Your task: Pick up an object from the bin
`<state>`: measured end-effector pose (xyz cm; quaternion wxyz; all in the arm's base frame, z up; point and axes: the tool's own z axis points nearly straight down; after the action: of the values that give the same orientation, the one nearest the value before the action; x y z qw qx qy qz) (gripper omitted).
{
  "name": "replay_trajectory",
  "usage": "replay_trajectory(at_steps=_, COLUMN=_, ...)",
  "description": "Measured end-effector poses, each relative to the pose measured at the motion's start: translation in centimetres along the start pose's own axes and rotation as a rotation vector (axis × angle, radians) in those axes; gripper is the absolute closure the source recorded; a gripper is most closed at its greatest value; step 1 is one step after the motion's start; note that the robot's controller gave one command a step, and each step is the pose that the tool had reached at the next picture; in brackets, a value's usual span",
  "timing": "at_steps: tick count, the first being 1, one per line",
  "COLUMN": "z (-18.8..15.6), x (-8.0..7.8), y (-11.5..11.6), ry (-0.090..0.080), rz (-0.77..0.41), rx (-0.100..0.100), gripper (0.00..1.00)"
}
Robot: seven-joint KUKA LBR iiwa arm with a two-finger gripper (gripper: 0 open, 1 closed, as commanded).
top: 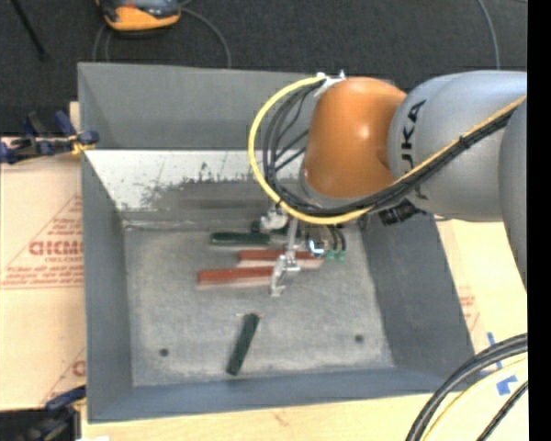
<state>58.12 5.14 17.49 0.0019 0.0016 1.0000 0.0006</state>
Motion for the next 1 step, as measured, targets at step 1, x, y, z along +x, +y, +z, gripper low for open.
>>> replay_trajectory(at_steps=1, z=4.37, x=-2.17, y=-0.36, ry=-0.009, rz=0.044, rx=-0.001, gripper=0.0)
